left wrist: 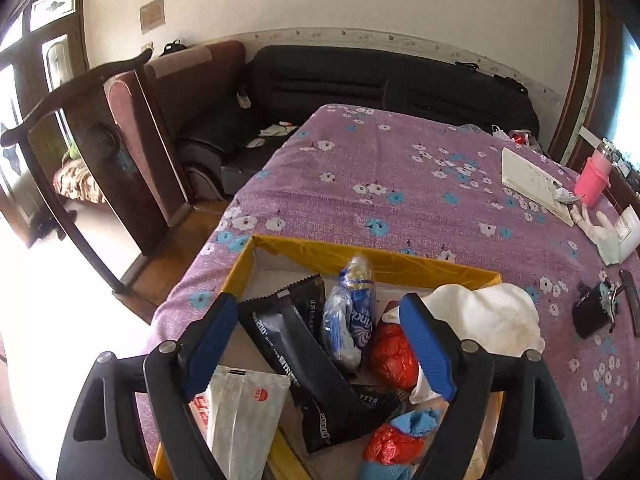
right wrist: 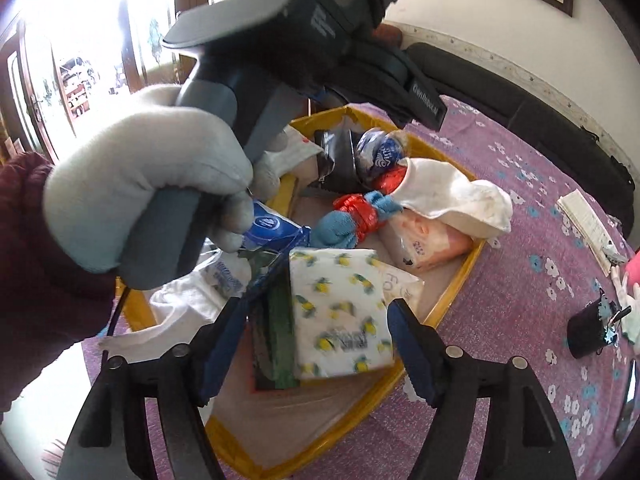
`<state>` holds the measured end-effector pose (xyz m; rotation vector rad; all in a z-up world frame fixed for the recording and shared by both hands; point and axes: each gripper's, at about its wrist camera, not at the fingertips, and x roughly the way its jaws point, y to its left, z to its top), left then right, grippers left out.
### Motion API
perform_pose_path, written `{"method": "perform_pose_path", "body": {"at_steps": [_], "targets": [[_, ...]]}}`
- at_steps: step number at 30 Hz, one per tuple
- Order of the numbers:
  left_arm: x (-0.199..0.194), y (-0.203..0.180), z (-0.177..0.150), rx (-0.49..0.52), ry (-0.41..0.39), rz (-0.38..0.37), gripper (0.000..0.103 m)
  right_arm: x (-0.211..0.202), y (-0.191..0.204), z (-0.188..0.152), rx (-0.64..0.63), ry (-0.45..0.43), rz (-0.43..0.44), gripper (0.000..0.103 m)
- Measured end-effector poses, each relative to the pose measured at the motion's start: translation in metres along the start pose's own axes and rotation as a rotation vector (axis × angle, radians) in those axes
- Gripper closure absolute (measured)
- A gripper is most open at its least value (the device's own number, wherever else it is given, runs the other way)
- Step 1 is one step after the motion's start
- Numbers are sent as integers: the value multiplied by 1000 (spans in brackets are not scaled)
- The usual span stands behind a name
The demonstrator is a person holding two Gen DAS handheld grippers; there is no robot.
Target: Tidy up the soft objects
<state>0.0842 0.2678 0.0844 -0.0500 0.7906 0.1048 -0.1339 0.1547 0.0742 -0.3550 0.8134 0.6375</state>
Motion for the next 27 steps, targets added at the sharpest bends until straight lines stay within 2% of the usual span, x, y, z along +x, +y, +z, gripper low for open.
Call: {"method": "perform_pose_path", "body": {"at_steps": [7,13,17,23,27], "targets": [[-28,-4,-1,9,-59,16,20,-29,0,-5,16,-78,-4,25],[-74,-11,-7,21,-146,19,19,-55,-7,-12,58,-122,-32,24],[-108,-16,-17,16,-211,21,12,-73,-15,-22,100,-141,-57,24],[-155,-29,-35,7,-295,21,10,-97,-26,-39,154,-162,-92,23],[-188,-41,-51,7,-371,56,6,-110,-34,-51,196,-173,-113,22]]}}
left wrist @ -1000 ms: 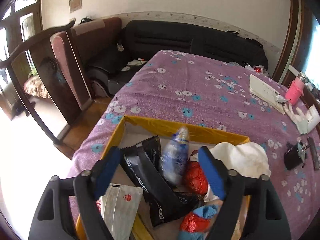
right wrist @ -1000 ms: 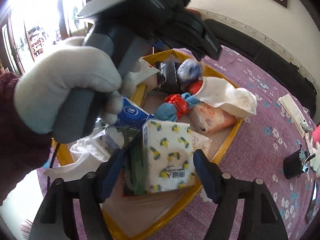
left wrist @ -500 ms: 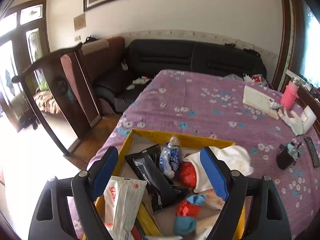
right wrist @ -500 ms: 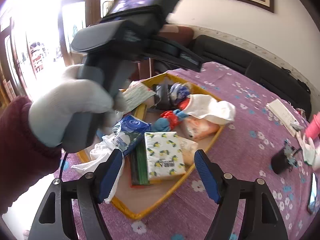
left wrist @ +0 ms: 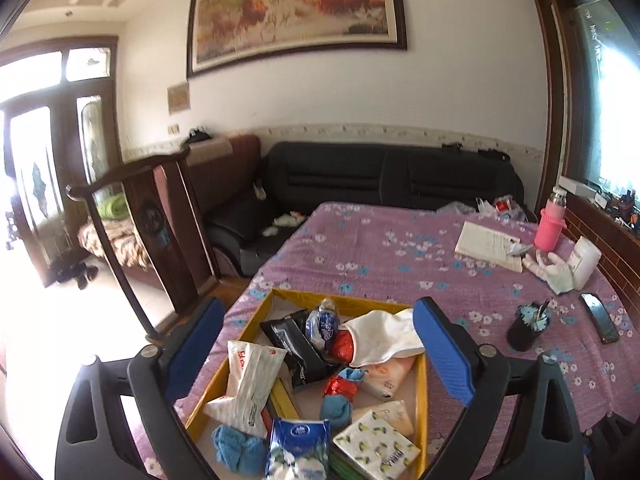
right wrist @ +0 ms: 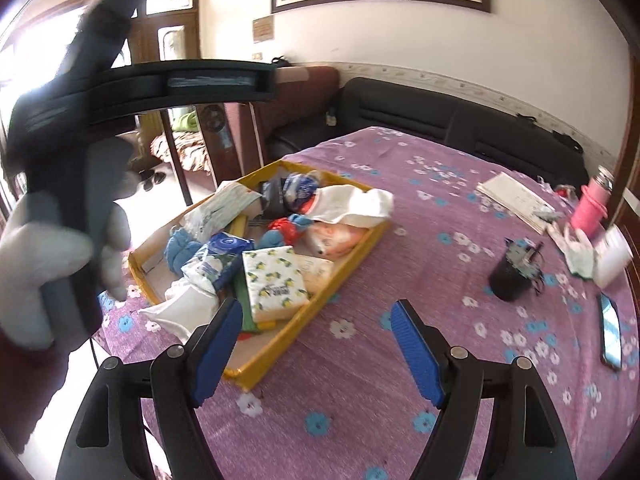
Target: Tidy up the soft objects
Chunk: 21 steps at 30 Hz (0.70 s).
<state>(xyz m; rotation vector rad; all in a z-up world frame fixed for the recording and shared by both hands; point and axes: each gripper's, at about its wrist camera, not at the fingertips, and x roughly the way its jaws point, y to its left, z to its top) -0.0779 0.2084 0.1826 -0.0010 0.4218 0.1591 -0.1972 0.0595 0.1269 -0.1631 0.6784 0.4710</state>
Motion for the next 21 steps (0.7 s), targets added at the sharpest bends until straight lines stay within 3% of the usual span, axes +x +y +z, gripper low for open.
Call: {"method": "perform_pose_path", "body": {"at_steps": [6,12,18,21], "targets": [[-55,-10,-4,-31,-120,58,0,-22,-11,-12,39,-23,-25,22],[-109,-15,-17,-93,-231,172,0,-48,-16,-22,50,-60,-44,21],[-121,-36,-31,-28,-202,172,0,-66,-20,-33,68,-80,-62,19],[-120,-40,-40,-33,-147,149,0,-70,-21,-39,70,-79,-74,18]]}}
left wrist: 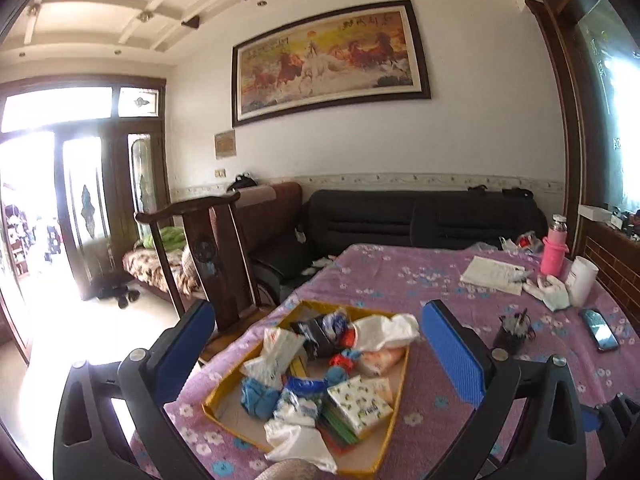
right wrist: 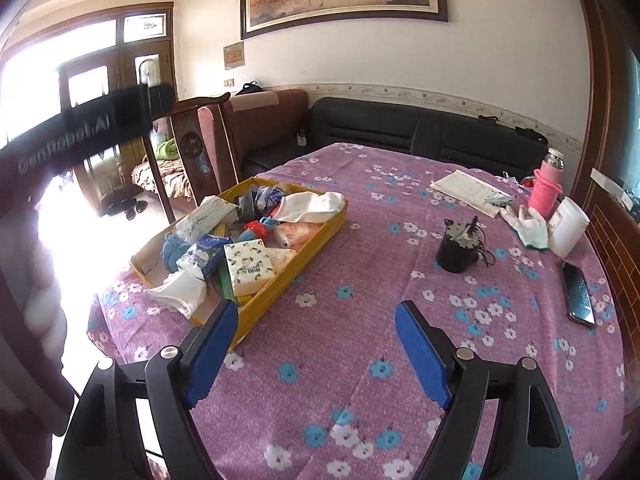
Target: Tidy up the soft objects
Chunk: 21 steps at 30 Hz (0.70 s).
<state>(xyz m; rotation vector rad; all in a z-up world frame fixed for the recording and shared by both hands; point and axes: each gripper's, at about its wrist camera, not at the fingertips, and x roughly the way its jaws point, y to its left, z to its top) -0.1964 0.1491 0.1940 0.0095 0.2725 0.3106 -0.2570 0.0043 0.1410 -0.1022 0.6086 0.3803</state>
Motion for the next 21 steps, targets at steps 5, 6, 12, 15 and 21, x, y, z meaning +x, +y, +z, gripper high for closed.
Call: {"method": "perform_pose_path", "body": {"at_steps": [5,6,12,15,21], "targets": [[3,2,-15,-32,84,-28,0,0,-3,-8,6,17,-21,17],[5,2,-19,-29,104,-33,0,1,-3,-9,8,20,-23,17],[18,3,-38,-23,191,-43,0,10,-2,-12,6,43,-30,16],[24,4,-46,-32,216,-47,0,18,0,-13,-2,61,-28,16],[45,6,-58,-35,280,-42,0,38,5,-14,-17,99,-21,16]]}}
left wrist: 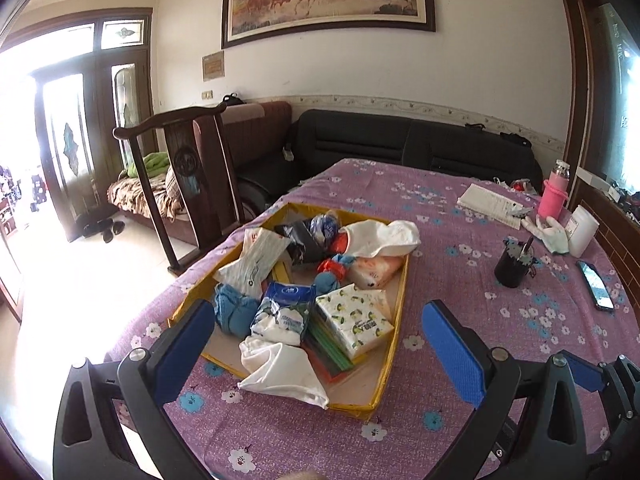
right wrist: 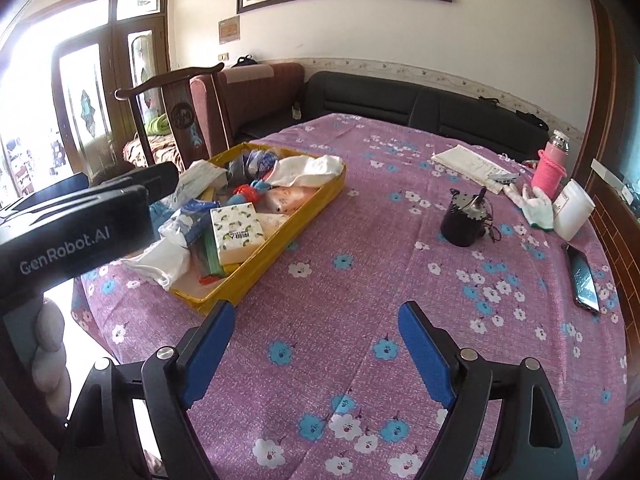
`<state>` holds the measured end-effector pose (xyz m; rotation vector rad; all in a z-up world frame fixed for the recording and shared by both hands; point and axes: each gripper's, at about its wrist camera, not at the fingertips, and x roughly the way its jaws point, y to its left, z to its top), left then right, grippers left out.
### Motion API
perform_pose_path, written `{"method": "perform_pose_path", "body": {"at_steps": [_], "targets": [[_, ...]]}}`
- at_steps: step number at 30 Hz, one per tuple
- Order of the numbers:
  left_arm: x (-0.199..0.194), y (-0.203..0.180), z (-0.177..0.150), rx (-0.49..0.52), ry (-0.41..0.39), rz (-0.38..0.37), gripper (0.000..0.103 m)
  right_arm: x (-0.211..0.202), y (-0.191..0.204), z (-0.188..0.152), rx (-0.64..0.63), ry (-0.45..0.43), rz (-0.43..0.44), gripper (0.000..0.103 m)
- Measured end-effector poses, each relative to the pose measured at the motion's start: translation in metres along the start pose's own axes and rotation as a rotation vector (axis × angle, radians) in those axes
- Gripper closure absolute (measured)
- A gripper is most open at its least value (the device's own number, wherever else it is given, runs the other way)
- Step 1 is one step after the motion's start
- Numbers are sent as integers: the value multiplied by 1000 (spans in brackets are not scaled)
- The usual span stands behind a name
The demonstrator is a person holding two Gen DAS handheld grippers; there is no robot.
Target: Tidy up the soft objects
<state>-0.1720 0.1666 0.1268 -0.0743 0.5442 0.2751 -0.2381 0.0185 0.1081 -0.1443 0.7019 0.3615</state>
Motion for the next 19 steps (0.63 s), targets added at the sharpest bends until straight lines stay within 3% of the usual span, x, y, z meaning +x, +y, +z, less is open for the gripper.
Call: {"method": "perform_pose_path", "body": {"at_steps": [11,19], "targets": [[28,11,0,-18,60,31,0,24,7,9,-12,30,34,16],[33,-15,3,35,88,10,0,24,-11,10,25,15,51,16]]}}
